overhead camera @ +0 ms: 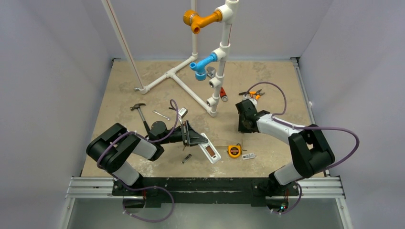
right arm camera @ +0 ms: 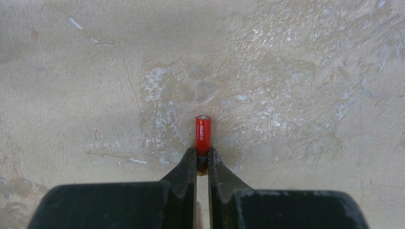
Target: Load the batteries into the remote control
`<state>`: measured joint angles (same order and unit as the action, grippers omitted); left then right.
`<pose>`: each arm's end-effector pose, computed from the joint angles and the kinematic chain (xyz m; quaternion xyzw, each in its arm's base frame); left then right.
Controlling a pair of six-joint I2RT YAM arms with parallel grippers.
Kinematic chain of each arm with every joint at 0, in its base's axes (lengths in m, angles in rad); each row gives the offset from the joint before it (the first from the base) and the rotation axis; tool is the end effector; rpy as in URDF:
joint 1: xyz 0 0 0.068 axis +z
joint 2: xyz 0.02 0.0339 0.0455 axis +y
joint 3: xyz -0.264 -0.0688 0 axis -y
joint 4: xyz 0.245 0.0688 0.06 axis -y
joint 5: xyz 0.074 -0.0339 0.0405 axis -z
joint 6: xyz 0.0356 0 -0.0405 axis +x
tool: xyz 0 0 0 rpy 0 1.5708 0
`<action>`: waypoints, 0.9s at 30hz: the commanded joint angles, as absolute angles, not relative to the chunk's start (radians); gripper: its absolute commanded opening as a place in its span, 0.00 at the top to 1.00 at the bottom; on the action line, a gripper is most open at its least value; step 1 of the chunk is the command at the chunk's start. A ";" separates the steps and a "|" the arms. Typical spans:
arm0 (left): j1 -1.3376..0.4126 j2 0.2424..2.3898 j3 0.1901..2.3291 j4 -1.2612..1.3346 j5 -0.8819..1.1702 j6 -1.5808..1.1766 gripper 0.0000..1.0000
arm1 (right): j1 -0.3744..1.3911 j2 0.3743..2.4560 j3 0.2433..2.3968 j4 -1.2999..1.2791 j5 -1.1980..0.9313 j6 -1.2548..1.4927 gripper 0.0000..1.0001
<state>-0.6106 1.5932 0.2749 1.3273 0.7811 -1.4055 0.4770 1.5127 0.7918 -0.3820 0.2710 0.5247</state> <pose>0.1859 -0.1607 0.1561 -0.0026 0.7048 -0.6985 0.1238 0.2506 0.1188 0.1638 0.0543 0.9628 -0.0050 0.2646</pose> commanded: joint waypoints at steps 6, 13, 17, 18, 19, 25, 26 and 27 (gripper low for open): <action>-0.608 1.583 0.282 1.398 0.773 -1.401 1.00 | 0.483 1.240 0.662 -0.380 0.238 0.577 1.00; -0.610 1.553 0.295 1.319 0.749 -1.363 1.00 | 0.483 0.690 0.486 -0.115 0.103 0.909 1.00; -0.615 1.521 0.301 1.266 0.727 -1.333 1.00 | 0.483 0.508 0.460 -0.076 0.064 1.126 1.00; -0.616 1.513 0.305 1.248 0.724 -1.321 1.00 | 0.482 0.473 0.454 -0.055 0.046 1.159 1.00; -0.619 1.509 0.309 1.231 0.721 -1.311 1.00 | 0.482 0.443 0.447 -0.034 0.038 1.184 1.00; -0.632 1.498 0.343 1.191 0.716 -1.288 1.00 | 0.482 0.337 0.416 0.154 -0.112 1.246 1.00; -0.635 1.500 0.350 1.189 0.716 -1.285 1.00 | 0.483 0.331 0.417 0.186 -0.155 1.216 1.00; -0.637 1.502 0.357 1.188 0.716 -1.283 1.00 | 0.483 0.326 0.418 0.222 -0.200 1.180 1.00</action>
